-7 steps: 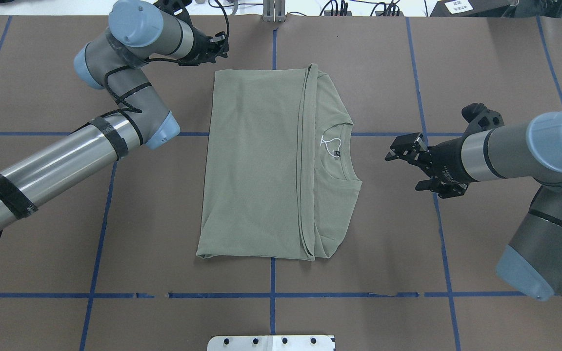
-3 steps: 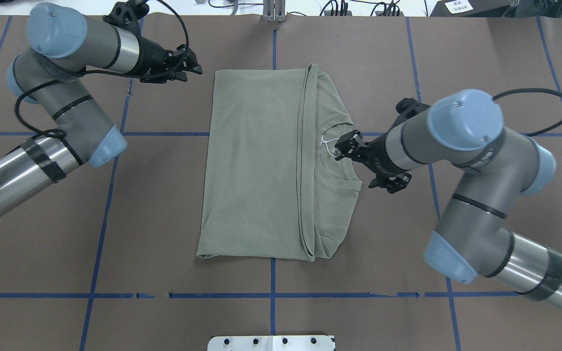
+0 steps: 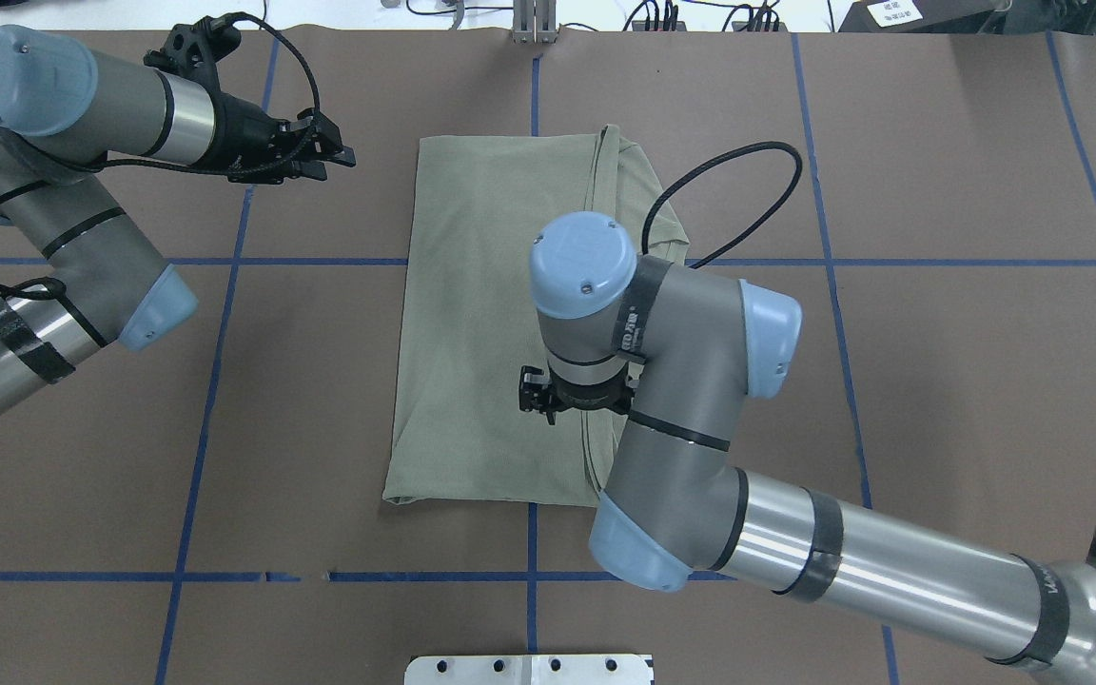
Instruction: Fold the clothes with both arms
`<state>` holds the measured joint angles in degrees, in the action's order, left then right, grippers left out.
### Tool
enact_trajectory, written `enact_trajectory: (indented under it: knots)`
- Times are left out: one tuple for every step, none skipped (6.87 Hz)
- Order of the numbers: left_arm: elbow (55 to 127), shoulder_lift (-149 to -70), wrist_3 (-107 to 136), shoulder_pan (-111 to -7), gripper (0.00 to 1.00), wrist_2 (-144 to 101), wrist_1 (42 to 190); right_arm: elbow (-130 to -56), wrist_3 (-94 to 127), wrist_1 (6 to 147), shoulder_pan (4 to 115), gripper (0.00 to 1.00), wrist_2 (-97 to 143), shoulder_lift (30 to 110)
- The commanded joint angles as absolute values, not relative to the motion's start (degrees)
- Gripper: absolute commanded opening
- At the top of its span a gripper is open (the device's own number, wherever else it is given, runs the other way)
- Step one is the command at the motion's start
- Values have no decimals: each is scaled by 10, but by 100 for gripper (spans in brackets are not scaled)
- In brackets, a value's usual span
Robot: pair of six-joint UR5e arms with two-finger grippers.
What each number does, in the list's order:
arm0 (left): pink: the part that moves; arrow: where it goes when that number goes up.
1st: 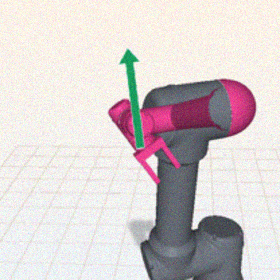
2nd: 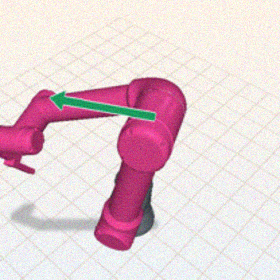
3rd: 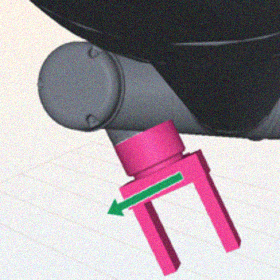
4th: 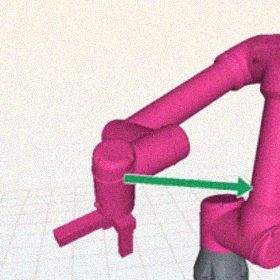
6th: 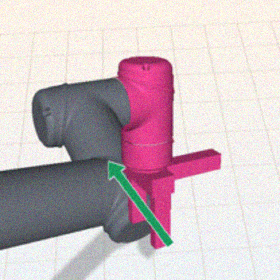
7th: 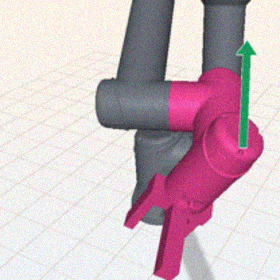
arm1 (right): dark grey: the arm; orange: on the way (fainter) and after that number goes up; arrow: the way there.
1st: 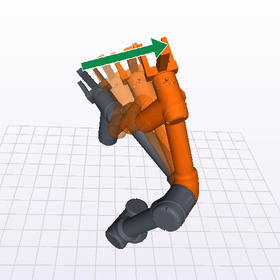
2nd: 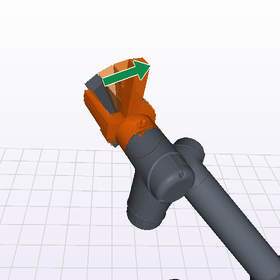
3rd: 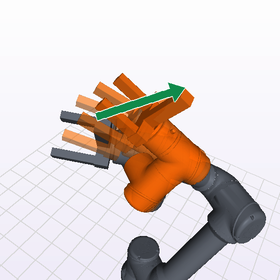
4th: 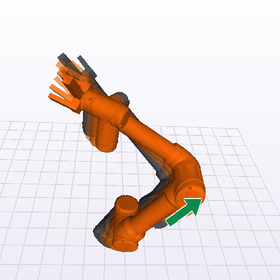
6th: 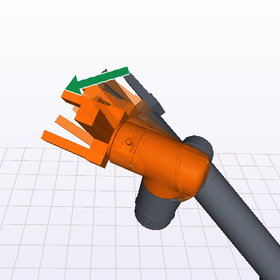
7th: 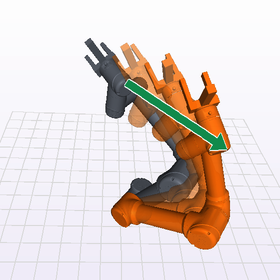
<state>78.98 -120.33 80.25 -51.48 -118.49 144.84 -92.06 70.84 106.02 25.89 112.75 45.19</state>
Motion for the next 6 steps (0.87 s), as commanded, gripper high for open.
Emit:
enact_trajectory:
  knots:
    - [791,-1188,802,-514,51,-1187,1449,-874,646,1092,236,100,1127,433]
    - [792,-1186,803,-515,52,-1187,1449,-866,643,1093,234,100,1127,434]
    - [792,-1185,804,-514,52,-1186,1449,-865,643,1103,231,100,1127,433]
    - [792,-1185,804,-513,53,-1185,1449,-866,643,1113,230,100,1126,436]
    - [792,-1185,804,-513,53,-1185,1449,-867,620,1134,231,100,1125,435]
    - [792,-1185,805,-513,53,-1185,1449,-867,618,1138,231,100,1125,439]
